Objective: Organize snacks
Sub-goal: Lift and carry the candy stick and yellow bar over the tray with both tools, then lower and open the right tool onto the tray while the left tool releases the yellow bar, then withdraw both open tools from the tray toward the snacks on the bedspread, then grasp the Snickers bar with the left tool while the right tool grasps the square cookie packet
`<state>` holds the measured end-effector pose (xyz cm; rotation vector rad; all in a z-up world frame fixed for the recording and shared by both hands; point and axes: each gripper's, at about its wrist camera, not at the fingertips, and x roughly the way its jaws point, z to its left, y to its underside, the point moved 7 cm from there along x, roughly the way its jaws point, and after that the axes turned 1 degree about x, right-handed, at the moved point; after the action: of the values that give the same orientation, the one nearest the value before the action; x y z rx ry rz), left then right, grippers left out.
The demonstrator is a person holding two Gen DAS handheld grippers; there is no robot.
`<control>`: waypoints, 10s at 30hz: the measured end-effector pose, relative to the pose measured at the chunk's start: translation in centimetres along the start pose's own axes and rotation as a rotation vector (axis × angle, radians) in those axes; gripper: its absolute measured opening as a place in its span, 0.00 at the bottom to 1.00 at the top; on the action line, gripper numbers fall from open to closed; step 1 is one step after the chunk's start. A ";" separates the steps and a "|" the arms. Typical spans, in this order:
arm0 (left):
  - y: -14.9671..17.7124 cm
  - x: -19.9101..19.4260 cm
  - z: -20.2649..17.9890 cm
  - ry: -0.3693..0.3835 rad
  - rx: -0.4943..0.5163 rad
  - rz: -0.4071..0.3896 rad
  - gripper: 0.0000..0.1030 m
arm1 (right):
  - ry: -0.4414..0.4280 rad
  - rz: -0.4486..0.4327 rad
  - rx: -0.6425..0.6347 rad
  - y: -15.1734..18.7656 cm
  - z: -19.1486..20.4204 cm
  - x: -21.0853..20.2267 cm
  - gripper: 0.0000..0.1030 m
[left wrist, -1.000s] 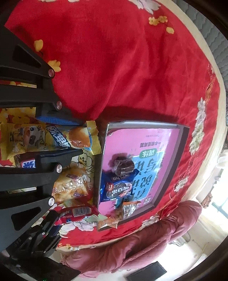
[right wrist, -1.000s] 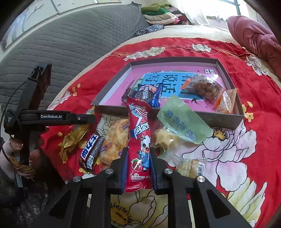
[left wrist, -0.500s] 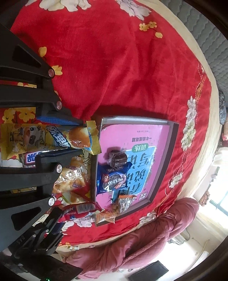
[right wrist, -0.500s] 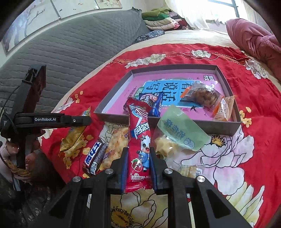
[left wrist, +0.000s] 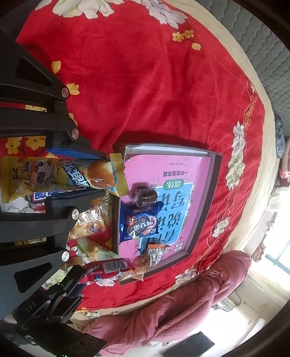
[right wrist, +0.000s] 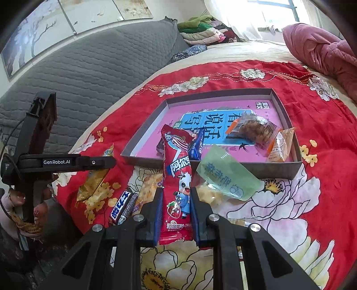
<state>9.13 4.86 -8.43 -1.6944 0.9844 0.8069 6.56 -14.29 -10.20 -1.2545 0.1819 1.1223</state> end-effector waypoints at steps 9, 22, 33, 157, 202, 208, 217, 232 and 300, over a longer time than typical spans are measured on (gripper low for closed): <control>-0.3 -0.7 -0.8 -0.022 0.014 -0.009 0.25 | -0.012 -0.037 0.007 -0.7 -0.3 -0.7 0.22; -1.7 -1.2 -2.5 -0.019 0.035 -0.028 0.25 | -0.002 -0.092 0.023 -1.9 -1.2 -2.0 0.22; -3.5 -0.7 -3.4 -0.028 0.043 -0.044 0.25 | 0.028 -0.125 0.003 -2.9 -1.7 -2.3 0.22; -8.8 10.1 -2.6 -0.179 0.048 -0.037 0.28 | 0.072 -0.083 0.103 -6.1 -8.9 4.2 0.33; -8.1 3.2 -3.2 -0.139 0.036 -0.087 0.52 | 0.095 -0.156 0.071 -7.0 -8.4 1.2 0.50; -7.6 2.4 -3.2 -0.133 0.047 -0.083 0.56 | 0.105 -0.164 0.063 -7.0 -8.1 0.5 0.50; -6.6 1.3 -3.0 -0.130 0.057 -0.082 0.56 | 0.122 -0.169 0.056 -6.6 -7.6 -0.4 0.57; -4.0 0.3 -2.9 -0.128 0.086 -0.045 0.56 | 0.149 -0.150 0.087 -4.8 -6.8 -2.3 0.62; 6.2 3.7 -2.6 -0.145 0.091 0.209 0.57 | 0.207 0.153 0.044 2.8 -4.4 0.1 0.62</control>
<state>5.48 0.34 -13.37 -1.4502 1.0927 0.9912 6.43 -18.17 -13.73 -1.3335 0.4625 1.1107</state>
